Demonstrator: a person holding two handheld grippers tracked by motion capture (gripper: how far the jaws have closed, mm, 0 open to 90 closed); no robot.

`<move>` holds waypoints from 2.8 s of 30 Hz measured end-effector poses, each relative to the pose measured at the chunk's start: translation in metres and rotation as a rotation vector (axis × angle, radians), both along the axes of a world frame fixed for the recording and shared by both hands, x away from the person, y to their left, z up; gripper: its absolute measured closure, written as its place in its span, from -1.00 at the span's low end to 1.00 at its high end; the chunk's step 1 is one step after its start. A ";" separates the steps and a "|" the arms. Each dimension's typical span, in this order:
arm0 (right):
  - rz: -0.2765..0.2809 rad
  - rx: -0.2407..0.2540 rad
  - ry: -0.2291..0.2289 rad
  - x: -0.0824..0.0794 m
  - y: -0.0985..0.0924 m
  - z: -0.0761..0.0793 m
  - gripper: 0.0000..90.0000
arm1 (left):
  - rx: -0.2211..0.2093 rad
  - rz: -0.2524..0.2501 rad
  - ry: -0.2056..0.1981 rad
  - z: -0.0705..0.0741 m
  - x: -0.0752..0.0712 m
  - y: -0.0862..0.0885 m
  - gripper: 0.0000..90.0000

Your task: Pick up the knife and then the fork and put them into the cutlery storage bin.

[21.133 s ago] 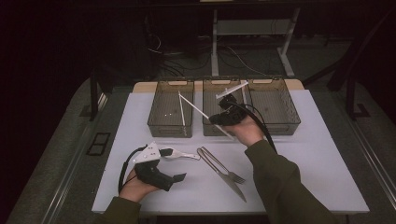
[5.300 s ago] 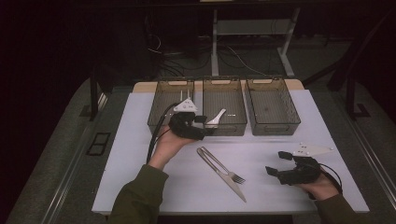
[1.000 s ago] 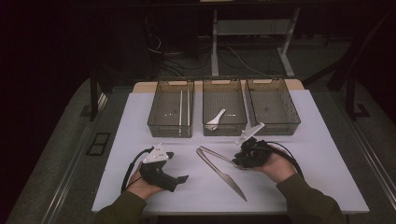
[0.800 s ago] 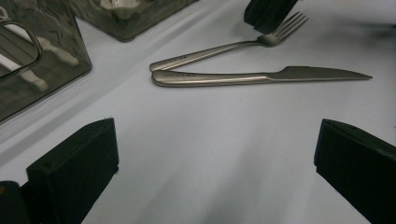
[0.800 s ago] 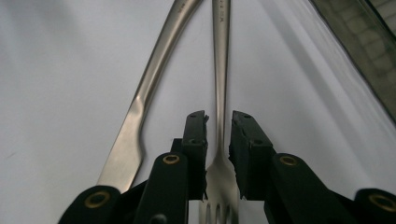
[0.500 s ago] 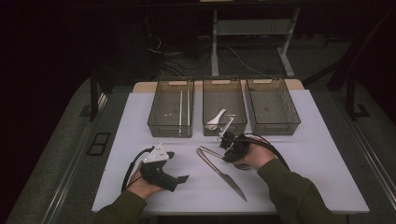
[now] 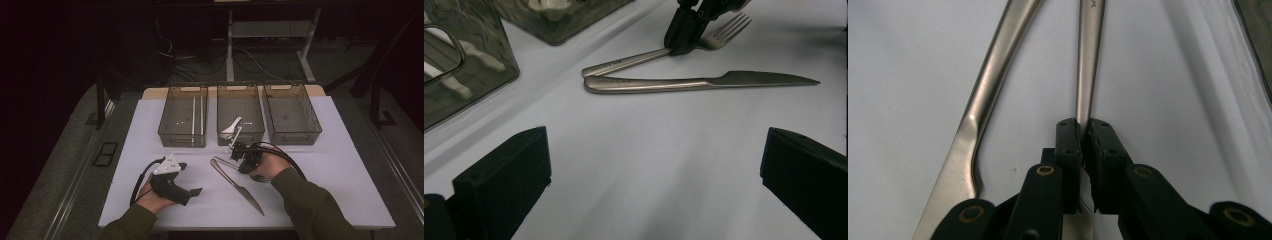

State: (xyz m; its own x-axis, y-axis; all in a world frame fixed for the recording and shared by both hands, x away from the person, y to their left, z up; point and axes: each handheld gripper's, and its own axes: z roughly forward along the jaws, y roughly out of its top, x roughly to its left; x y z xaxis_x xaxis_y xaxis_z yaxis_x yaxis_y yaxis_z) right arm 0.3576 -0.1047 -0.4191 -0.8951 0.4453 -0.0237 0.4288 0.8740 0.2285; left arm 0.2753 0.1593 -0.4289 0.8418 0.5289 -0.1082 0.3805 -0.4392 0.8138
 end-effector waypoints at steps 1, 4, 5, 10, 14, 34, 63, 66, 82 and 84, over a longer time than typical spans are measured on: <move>0.000 -0.001 -0.003 0.000 0.000 0.000 0.85 | -0.002 0.000 0.000 0.000 0.000 0.000 -1.00; -0.002 0.000 -0.003 0.000 0.000 0.000 0.86 | -0.001 0.000 0.001 0.000 0.000 0.000 -1.00; -0.002 0.002 -0.003 0.000 0.000 0.000 0.86 | 0.000 0.000 0.002 0.000 0.000 0.000 -1.00; -0.009 0.020 0.006 -0.001 -0.001 0.000 0.86 | -0.005 0.002 0.003 0.000 0.000 0.001 -1.00; -0.014 0.022 0.000 -0.001 -0.004 0.001 0.86 | -0.004 0.002 0.002 0.000 0.000 0.001 -1.00; -0.081 0.109 -0.006 0.003 -0.046 0.020 0.87 | 0.000 0.005 0.005 0.000 0.001 0.001 -1.00; -0.206 0.273 -0.074 -0.008 -0.119 0.060 0.86 | 0.002 0.007 0.011 -0.002 0.001 0.001 -1.00; -0.218 0.284 -0.083 -0.008 -0.126 0.065 0.86 | 0.006 0.005 0.011 -0.002 0.001 0.001 -1.00; -0.313 0.320 -0.156 0.009 -0.159 0.090 0.86 | -0.001 0.002 0.008 -0.002 0.002 0.002 -1.00; -0.327 0.323 -0.169 0.012 -0.163 0.092 0.86 | -0.004 -0.001 0.002 -0.002 0.004 0.003 -1.00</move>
State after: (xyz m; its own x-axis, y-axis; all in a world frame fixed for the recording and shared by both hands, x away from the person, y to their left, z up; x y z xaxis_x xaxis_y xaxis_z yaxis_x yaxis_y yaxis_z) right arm 0.3696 -0.2679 -0.3266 -0.7028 0.7108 0.0295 0.6025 0.5726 0.5559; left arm 0.2789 0.1620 -0.4310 0.8418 0.5279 -0.1123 0.3821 -0.4360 0.8148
